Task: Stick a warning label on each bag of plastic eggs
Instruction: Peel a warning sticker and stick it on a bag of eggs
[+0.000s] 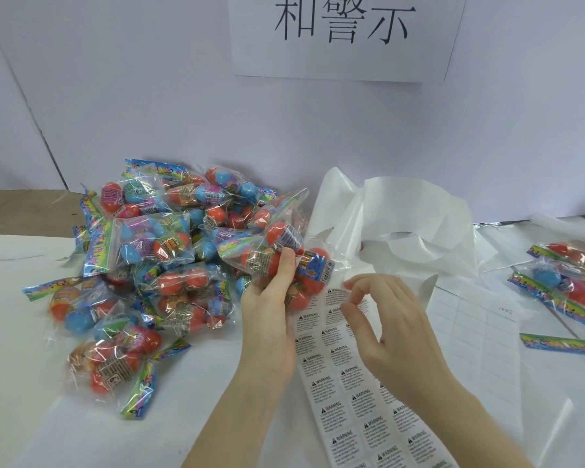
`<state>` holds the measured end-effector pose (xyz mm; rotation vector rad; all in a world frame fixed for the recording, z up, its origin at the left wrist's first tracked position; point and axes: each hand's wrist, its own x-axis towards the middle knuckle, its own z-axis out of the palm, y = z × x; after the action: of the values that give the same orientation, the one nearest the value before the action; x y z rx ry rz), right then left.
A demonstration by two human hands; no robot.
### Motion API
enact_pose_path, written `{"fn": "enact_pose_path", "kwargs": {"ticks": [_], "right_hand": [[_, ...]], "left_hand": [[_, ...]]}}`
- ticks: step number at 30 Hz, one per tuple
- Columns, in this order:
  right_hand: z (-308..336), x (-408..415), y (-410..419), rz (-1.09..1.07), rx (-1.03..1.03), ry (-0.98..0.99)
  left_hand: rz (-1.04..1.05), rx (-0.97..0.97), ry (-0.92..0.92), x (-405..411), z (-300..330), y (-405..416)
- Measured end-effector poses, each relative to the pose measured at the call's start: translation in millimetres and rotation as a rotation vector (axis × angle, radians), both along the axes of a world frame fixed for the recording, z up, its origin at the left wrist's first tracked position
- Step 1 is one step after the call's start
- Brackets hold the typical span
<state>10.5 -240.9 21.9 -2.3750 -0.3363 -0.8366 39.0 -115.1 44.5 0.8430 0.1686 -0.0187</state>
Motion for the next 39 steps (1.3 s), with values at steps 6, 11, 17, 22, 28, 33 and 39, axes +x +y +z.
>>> {"fn": "enact_pose_path", "kwargs": {"ticks": [6,11,17,22,28,33,39], "right_hand": [[-1,-1,-1,0.019,0.047,0.086],[0,-1,1,-0.024,0.006,0.009],[0,-1,1,-0.018,0.022,0.067],[-1,-3,1,0.052,0.05,0.154],[6,-5,1,0.065,0.347,0.169],[10,-5,0,0.113,0.569,0.191],[17,-5,-4,0.174,0.781,0.085]], "left_hand": [[0.012,0.002,-0.012,0,3,1],[0.022,-0.002,0.012,1,2,0],[0.005,0.017,-0.027,-2,3,-2],[0.036,0.067,-0.009,-2,2,-2],[0.126,0.216,-0.035,1,0,0],[0.209,0.35,-0.114,0,0,2],[0.18,0.389,-0.167,-1,3,1]]}}
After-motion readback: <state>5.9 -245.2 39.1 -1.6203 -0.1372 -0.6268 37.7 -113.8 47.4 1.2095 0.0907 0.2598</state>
